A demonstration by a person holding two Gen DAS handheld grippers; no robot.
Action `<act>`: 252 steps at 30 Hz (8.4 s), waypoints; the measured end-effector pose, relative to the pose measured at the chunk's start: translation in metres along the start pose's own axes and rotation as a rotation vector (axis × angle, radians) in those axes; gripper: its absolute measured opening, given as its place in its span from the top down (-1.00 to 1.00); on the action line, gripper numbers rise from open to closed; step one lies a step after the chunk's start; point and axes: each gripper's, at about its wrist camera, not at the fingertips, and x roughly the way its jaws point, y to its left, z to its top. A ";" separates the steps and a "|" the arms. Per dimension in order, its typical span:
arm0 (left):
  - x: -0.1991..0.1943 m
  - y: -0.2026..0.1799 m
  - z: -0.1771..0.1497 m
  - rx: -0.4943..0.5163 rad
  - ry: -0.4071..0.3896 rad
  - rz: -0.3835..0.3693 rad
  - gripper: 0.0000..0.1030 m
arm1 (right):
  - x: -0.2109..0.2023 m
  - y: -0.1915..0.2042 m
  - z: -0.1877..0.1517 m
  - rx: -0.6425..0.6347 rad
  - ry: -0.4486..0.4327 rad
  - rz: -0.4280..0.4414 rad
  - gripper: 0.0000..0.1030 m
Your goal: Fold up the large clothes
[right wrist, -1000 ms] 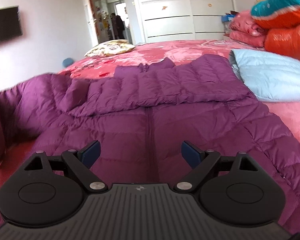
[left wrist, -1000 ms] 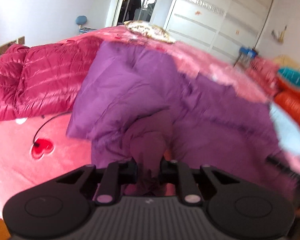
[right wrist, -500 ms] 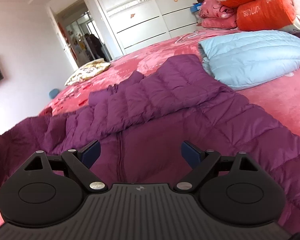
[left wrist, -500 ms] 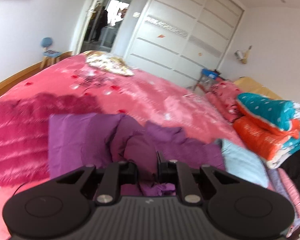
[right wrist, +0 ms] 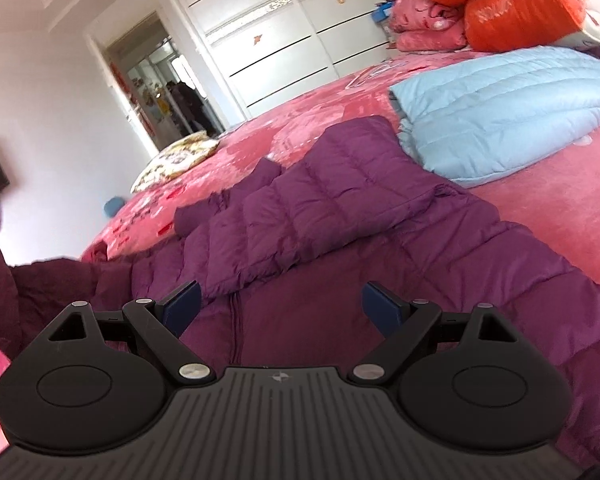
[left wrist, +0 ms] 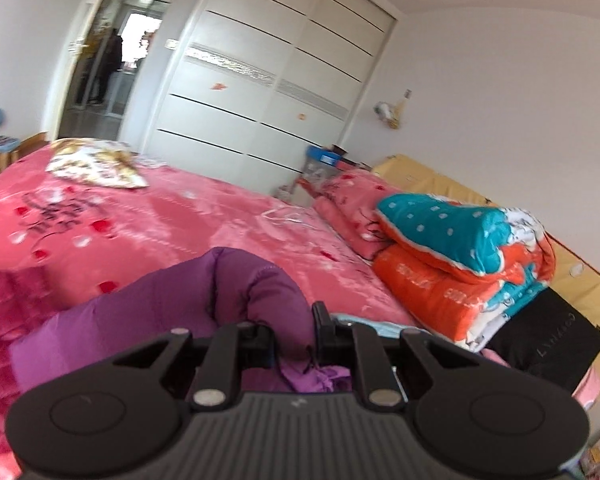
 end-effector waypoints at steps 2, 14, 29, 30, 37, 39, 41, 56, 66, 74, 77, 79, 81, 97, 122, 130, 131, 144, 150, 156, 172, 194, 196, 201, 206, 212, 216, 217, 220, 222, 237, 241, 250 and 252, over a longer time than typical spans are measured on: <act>0.019 -0.010 0.003 0.015 0.015 -0.018 0.73 | 0.000 -0.007 0.004 0.038 -0.010 -0.008 -1.00; 0.161 -0.058 -0.013 0.101 0.192 -0.151 0.73 | -0.010 -0.069 0.024 0.292 -0.118 -0.145 -1.00; 0.316 -0.054 -0.102 0.080 0.412 -0.170 0.72 | -0.017 -0.099 0.026 0.416 -0.168 -0.209 -1.00; 0.323 -0.053 -0.105 0.073 0.418 -0.167 0.72 | -0.017 -0.099 0.026 0.417 -0.167 -0.211 -1.00; 0.348 -0.053 -0.118 0.046 0.432 -0.154 0.55 | -0.013 -0.096 0.028 0.411 -0.173 -0.230 -1.00; 0.348 -0.055 -0.118 0.042 0.430 -0.159 0.44 | -0.013 -0.098 0.029 0.410 -0.174 -0.236 -1.00; 0.343 -0.059 -0.114 0.054 0.424 -0.179 0.27 | -0.012 -0.097 0.029 0.405 -0.173 -0.239 -1.00; 0.236 0.015 -0.090 0.094 0.231 0.008 -0.26 | -0.009 -0.093 0.035 0.331 -0.194 -0.236 -1.00; 0.219 0.099 -0.135 0.206 0.084 0.407 -0.09 | 0.001 -0.091 0.037 0.283 -0.163 -0.224 -1.00; 0.245 0.119 -0.165 0.280 0.020 0.428 -0.17 | 0.012 -0.090 0.042 0.210 -0.134 -0.232 -1.00; 0.245 0.128 -0.172 0.277 -0.014 0.412 -0.23 | 0.015 -0.087 0.044 0.165 -0.132 -0.228 -1.00; 0.246 0.133 -0.177 0.260 -0.033 0.393 -0.25 | 0.018 -0.083 0.046 0.128 -0.133 -0.225 -1.00; 0.246 0.135 -0.179 0.251 -0.036 0.386 -0.26 | 0.021 -0.076 0.049 0.077 -0.139 -0.215 -1.00; 0.247 0.145 -0.183 0.185 -0.020 0.343 -0.30 | 0.097 -0.006 0.090 -0.332 -0.155 -0.108 -1.00; 0.251 0.151 -0.183 0.162 -0.007 0.322 -0.34 | 0.195 -0.034 0.077 -0.368 0.082 -0.223 -1.00; 0.248 0.141 -0.179 0.204 -0.006 0.350 -0.45 | 0.102 -0.032 0.074 -0.241 -0.025 -0.261 -1.00; 0.244 0.137 -0.177 0.205 0.000 0.359 -0.47 | 0.085 -0.031 0.072 -0.239 -0.040 -0.281 -1.00; 0.078 0.083 -0.184 0.221 0.097 0.363 -0.77 | -0.056 -0.096 0.067 -0.190 0.028 -0.347 -1.00; -0.004 0.092 -0.215 0.101 0.206 0.384 -0.77 | -0.109 -0.119 0.055 -0.176 0.070 -0.383 -1.00; -0.069 0.095 -0.243 0.003 0.268 0.360 -0.77 | -0.165 -0.149 0.036 -0.093 0.127 -0.365 -1.00; -0.112 0.102 -0.298 -0.320 0.372 0.135 -0.77 | -0.230 -0.215 -0.014 0.329 0.138 -0.101 -1.00; -0.073 0.108 -0.323 -0.386 0.514 0.035 -0.83 | -0.226 -0.219 -0.022 0.351 0.156 0.031 -1.00; -0.070 0.104 -0.325 -0.370 0.531 0.004 -0.89 | -0.225 -0.218 -0.022 0.341 0.154 0.033 -1.00; -0.065 0.098 -0.329 -0.319 0.565 -0.028 -0.96 | -0.220 -0.222 -0.019 0.321 0.121 -0.016 -1.00; -0.064 0.102 -0.330 -0.354 0.554 -0.042 -0.96 | -0.202 -0.206 -0.011 0.198 0.185 -0.040 -1.00; -0.064 0.094 -0.328 -0.343 0.523 -0.092 -0.58 | -0.195 -0.211 -0.009 0.263 0.281 0.096 -1.00; -0.061 0.094 -0.326 -0.358 0.511 -0.104 -0.02 | -0.194 -0.206 -0.013 0.286 0.324 0.143 -0.90; -0.061 0.094 -0.326 -0.366 0.503 -0.112 0.07 | -0.193 -0.203 -0.014 0.288 0.328 0.142 -0.84; -0.059 0.092 -0.323 -0.387 0.478 -0.137 0.24 | -0.190 -0.197 -0.010 0.291 0.336 0.131 -0.53; -0.057 0.090 -0.321 -0.404 0.462 -0.151 0.38 | -0.190 -0.190 -0.008 0.269 0.336 0.125 -0.34; -0.094 0.074 -0.279 -0.455 0.270 -0.281 0.67 | -0.228 -0.128 0.012 0.265 0.185 0.270 0.33; -0.117 0.077 -0.270 -0.478 0.221 -0.302 0.70 | -0.243 -0.118 0.012 0.298 0.151 0.314 0.41; -0.173 0.079 -0.259 -0.486 0.116 -0.366 0.73 | -0.285 -0.095 0.016 0.316 0.095 0.390 0.49; -0.183 0.078 -0.261 -0.486 0.111 -0.373 0.73 | -0.288 -0.089 0.013 0.310 0.095 0.393 0.50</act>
